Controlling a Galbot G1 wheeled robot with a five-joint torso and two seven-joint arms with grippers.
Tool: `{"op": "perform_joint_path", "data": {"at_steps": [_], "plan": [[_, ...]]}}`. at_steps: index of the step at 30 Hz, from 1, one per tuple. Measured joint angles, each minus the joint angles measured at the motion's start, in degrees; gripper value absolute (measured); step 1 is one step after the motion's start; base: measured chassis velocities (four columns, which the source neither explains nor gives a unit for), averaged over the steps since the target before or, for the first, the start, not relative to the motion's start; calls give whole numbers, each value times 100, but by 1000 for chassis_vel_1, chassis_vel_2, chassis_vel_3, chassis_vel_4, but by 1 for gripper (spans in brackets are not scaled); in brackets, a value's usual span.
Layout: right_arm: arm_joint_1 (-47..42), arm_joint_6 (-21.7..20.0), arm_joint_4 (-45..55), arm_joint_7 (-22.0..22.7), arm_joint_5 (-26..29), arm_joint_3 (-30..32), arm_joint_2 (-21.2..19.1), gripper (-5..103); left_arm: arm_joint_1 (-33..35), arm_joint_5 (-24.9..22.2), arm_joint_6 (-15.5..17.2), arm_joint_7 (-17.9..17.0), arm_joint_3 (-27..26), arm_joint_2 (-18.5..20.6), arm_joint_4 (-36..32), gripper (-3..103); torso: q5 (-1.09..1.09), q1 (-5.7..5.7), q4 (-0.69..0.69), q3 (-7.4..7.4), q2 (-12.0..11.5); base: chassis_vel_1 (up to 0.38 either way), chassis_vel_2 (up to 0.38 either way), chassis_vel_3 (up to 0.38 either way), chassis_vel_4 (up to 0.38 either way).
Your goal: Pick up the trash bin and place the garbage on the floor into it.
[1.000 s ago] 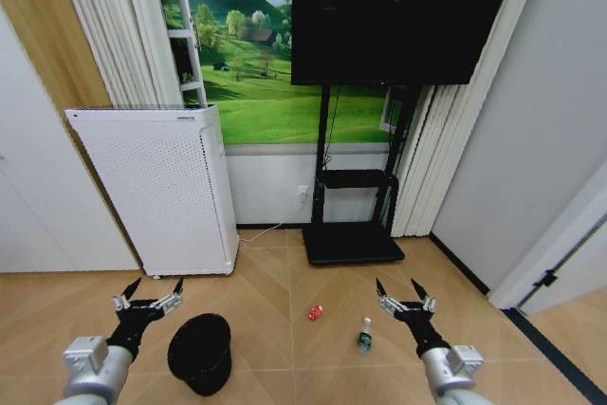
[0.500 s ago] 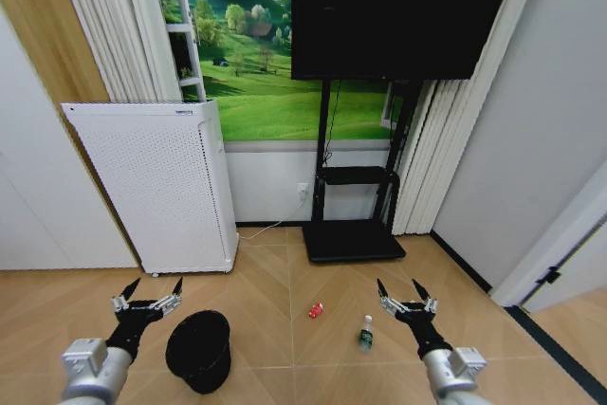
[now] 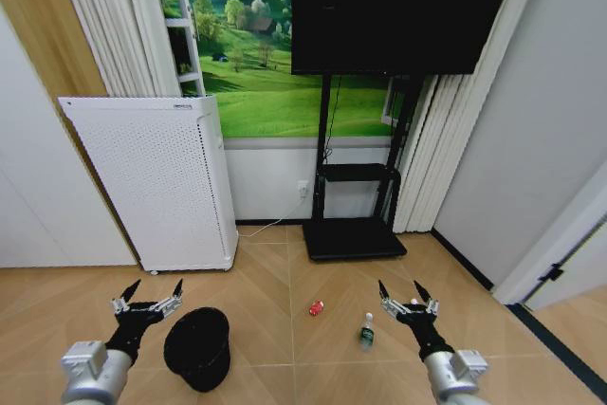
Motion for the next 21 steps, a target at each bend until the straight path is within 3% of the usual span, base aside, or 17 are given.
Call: {"op": "perform_joint_path", "data": {"at_steps": [21], "plan": [[14,0,4,0,-8,-10,17,100,7,5,-41,28,-36,-14,23,100,0,-163,0,-339,-502,0,0,0,0]]}}
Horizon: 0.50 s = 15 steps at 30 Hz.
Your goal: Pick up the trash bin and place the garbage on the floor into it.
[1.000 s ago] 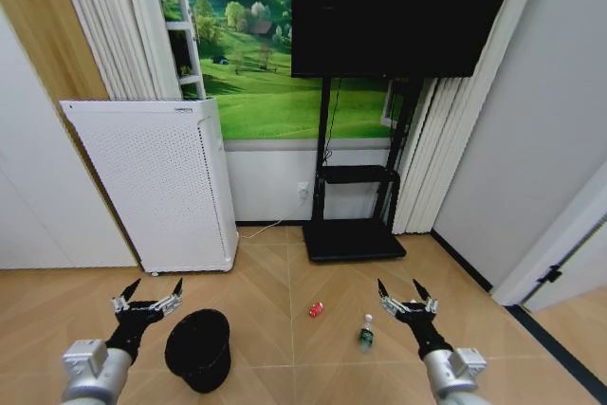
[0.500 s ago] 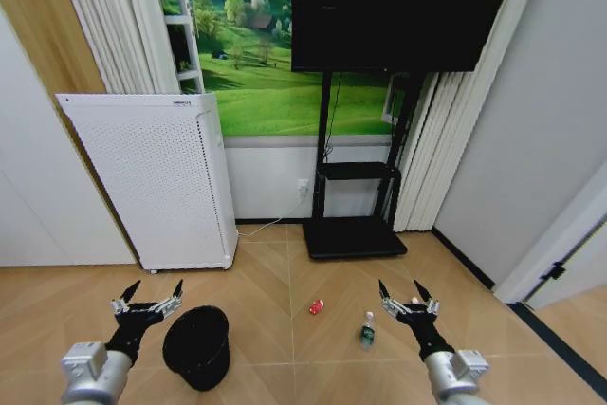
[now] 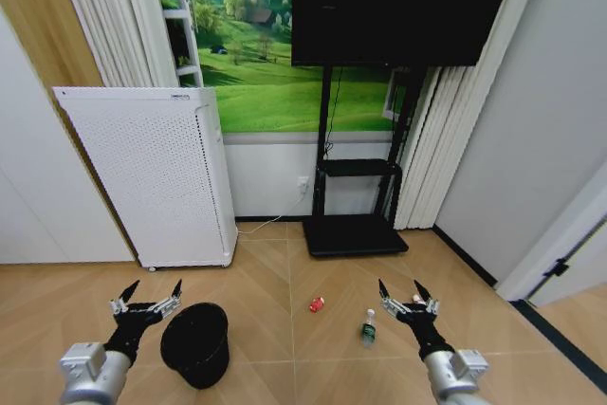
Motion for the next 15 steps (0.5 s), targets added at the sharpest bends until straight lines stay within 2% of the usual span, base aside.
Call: {"op": "perform_joint_path", "data": {"at_steps": [15], "plan": [[-9,6,-2,-1,-2,-1,-3,100,26,-2,0,2,-3,-8,-14,100,0,-73,0,-158,-231,0,0,0,0]]}}
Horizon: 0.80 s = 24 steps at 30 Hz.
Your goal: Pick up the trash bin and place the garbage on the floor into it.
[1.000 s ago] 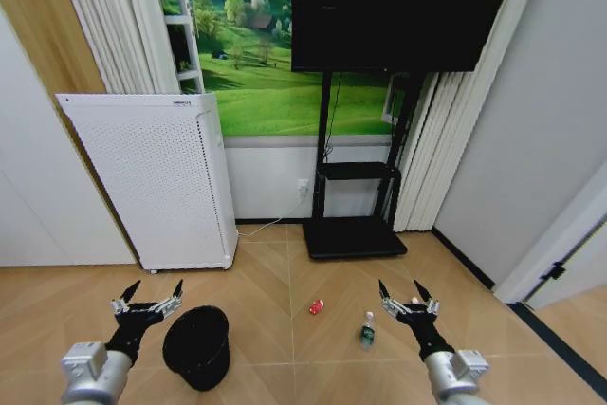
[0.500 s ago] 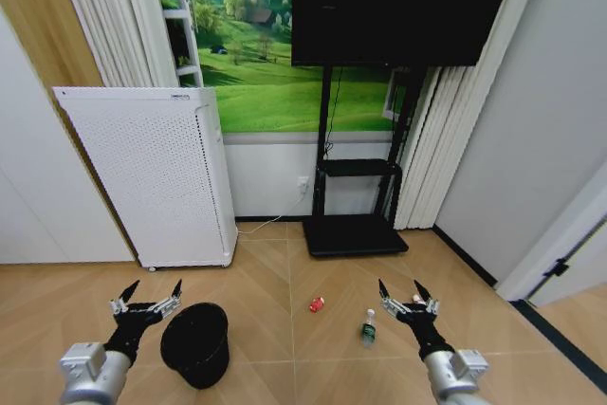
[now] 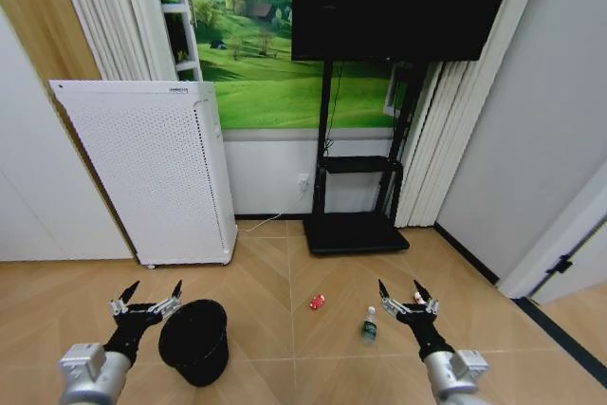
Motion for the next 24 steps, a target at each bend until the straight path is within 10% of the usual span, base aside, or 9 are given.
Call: {"op": "perform_joint_path", "data": {"at_steps": [24], "plan": [[7,5,3,-1,-33,-13,-34,100,-54,1,-45,22,-10,4,58,100,0,-151,0,-507,-660,0,0,0,0]]}}
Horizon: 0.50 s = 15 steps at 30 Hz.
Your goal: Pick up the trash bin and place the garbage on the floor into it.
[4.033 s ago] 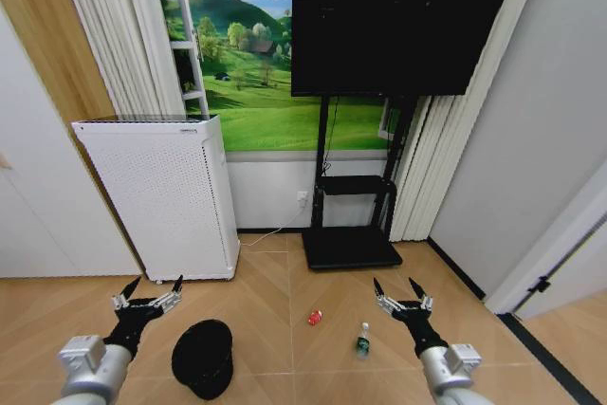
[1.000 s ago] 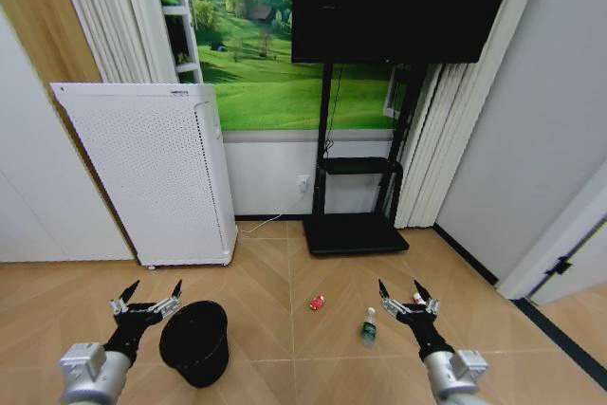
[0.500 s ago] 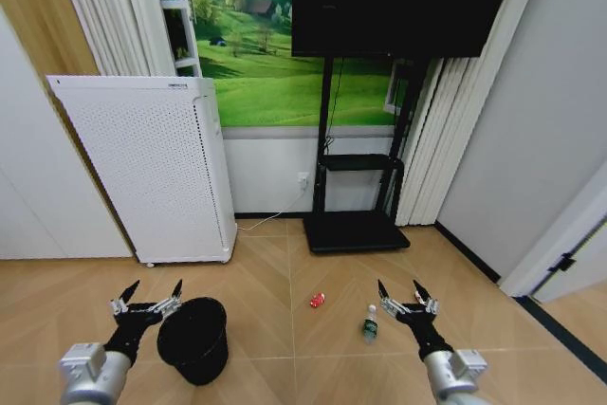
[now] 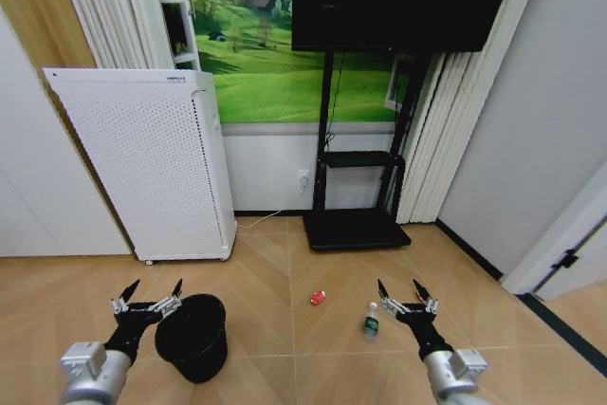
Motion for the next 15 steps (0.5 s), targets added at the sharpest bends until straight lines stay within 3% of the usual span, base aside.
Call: {"op": "perform_joint_path", "data": {"at_steps": [15], "plan": [[-19,0,2,12,-14,11,9,100,-5,15,-71,3,6,-79,69,100,0,-47,0,-273,-320,0,0,0,0]]}}
